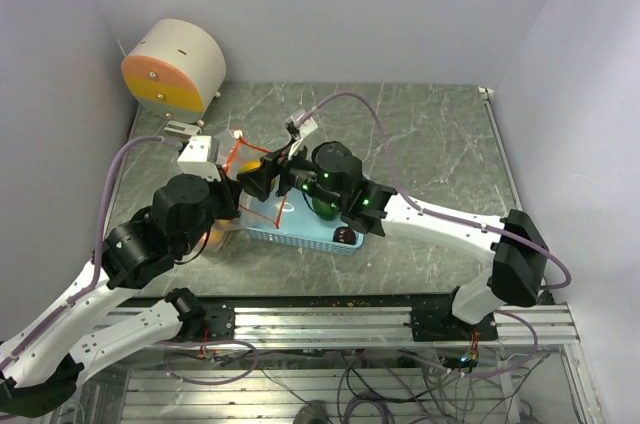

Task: Place the food in the zip-top bag and seal the zipper
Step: Place the fake fruit in the zipper food storage bag.

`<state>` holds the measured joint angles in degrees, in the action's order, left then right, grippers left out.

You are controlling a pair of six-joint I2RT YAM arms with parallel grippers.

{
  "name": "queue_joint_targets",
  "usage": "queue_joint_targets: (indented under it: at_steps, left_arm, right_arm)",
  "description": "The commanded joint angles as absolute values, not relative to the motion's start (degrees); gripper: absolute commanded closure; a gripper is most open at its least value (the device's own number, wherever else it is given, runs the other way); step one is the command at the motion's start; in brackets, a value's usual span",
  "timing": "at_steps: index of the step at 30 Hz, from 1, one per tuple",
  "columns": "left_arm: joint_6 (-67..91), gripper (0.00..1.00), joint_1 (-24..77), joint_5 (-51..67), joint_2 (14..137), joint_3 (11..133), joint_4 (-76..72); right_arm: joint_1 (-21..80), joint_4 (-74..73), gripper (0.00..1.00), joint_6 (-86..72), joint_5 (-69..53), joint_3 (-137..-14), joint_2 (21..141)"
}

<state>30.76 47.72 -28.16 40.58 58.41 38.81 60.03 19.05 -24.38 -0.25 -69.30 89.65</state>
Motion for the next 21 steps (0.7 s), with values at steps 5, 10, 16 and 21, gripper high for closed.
queue_joint_targets:
  at_steps: [5, 10, 16, 21]
  left_arm:
    - [31.0, 0.93, 47.81, -28.0, 41.21, 58.4, 36.14]
    - [30.61, 0.93, 47.81, -28.98, 41.32, 58.77, 37.03]
    - [29.88, 0.93, 47.81, -29.34, 40.45, 59.43, 37.32]
    - [29.88, 0.93, 47.79, -29.33, 39.85, 59.94, 38.13]
  right_arm:
    - [61.08, 13.91, 0.03, -19.12, 5.77, -63.32, 78.29]
    - [60.97, 5.76, 0.04, -21.5, 16.18, -58.46, 69.74]
    - [59.71, -7.31, 0.08, -26.9, 27.77, -59.63, 74.67]
    - [57.08, -13.5, 0.12, -32.89, 29.16, -61.55, 83.99]
